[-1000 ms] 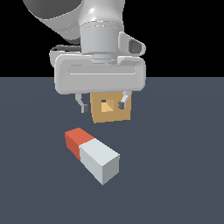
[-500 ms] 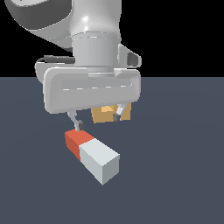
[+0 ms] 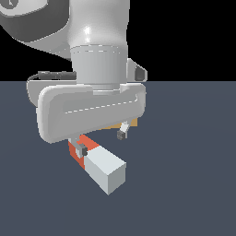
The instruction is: Insert the peg into the horizontal hole in a box.
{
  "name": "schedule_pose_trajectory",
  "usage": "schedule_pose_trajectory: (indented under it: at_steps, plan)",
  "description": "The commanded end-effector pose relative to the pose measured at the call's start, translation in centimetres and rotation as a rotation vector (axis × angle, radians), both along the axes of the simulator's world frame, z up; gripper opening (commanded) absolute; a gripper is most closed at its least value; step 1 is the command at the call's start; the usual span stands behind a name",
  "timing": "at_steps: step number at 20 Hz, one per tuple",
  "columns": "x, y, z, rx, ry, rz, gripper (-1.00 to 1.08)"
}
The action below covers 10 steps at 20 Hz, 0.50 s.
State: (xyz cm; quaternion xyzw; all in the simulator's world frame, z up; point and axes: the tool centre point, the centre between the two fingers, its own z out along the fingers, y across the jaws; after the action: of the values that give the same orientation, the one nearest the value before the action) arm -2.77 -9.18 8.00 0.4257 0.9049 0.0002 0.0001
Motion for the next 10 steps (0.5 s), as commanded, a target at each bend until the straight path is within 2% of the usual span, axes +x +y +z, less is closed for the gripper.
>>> schedule_pose_trajectory:
  at_steps: [1,10]
  plan:
    - [0.06,-0.40,-0.31,0.000,0.000,0.029,1.00]
    - [0.18,-0.91,-0.70,0.000,0.000,0.060,1.00]
